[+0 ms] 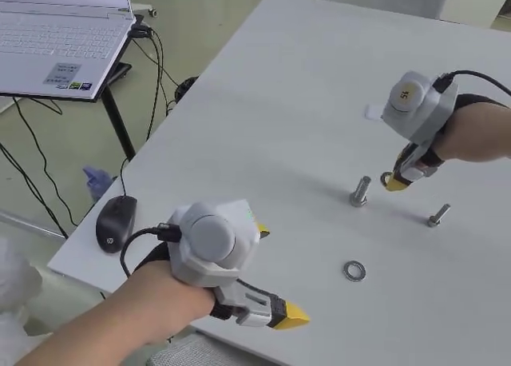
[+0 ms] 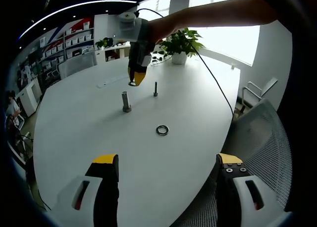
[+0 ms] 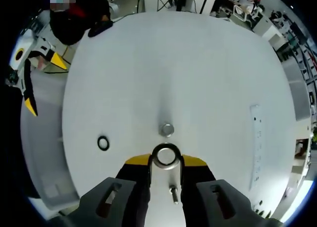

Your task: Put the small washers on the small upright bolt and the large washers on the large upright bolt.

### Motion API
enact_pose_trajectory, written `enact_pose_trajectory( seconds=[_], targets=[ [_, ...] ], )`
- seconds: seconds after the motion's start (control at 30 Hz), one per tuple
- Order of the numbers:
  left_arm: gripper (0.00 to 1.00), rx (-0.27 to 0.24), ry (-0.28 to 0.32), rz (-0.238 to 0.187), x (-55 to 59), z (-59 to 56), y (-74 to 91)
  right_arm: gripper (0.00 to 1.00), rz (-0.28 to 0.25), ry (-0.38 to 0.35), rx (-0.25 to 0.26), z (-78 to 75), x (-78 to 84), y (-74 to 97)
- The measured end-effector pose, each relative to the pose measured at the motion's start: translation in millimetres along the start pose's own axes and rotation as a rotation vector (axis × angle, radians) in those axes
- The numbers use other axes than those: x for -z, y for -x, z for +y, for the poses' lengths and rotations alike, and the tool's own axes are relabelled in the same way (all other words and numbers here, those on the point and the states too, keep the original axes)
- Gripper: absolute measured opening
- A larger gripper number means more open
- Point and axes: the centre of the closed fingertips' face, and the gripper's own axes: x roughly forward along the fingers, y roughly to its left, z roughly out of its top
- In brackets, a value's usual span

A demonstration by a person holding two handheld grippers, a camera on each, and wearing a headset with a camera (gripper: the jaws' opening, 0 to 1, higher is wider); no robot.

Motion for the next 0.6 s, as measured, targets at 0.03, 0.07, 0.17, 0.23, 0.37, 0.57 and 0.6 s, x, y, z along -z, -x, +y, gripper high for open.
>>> enact_pose_trajectory(
  seconds=[0.03, 0.07, 0.17, 0.23, 0.37, 0.57, 0.6],
  targets=[
    [0.8, 0.001, -0.002, 0.001, 0.0, -0.4, 0.3, 0.22, 0.002, 0.003, 0.0, -0.1, -1.8, -0.8],
    [0.8, 0.001, -0.003, 0.001, 0.0, -0.6, 0.5, 0.22, 0.002, 0.005, -0.001, 0.0, -3.0, -1.5],
    [0.8, 0.001, -0.003, 0.004, 1.8, -1.0, 0.7, 0.22, 0.003, 0.009, -0.003, -0.4, -7.1, -4.3],
    [0.8, 0.001, -0.002, 0.003, 2.4, -1.4, 1.2, 0.22, 0.001, 0.011, -0.008, 0.0, -10.2, -6.5],
    [0.8, 0.0, 0.0, 0.003, 3.5, -1.7, 2.1, 0.22, 0.001, 0.013, -0.009, 1.1, -15.5, -12.1],
    [0.8, -0.001, 0.004, 0.004, 4.8, -1.2, 3.3, 0.22, 0.0, 0.024, -0.008, 2.7, -23.0, -17.0],
    [0.8, -0.001, 0.004, 0.005, 5.0, -1.0, 3.4, 0.22, 0.002, 0.026, -0.006, 2.1, -23.2, -17.8]
  ],
)
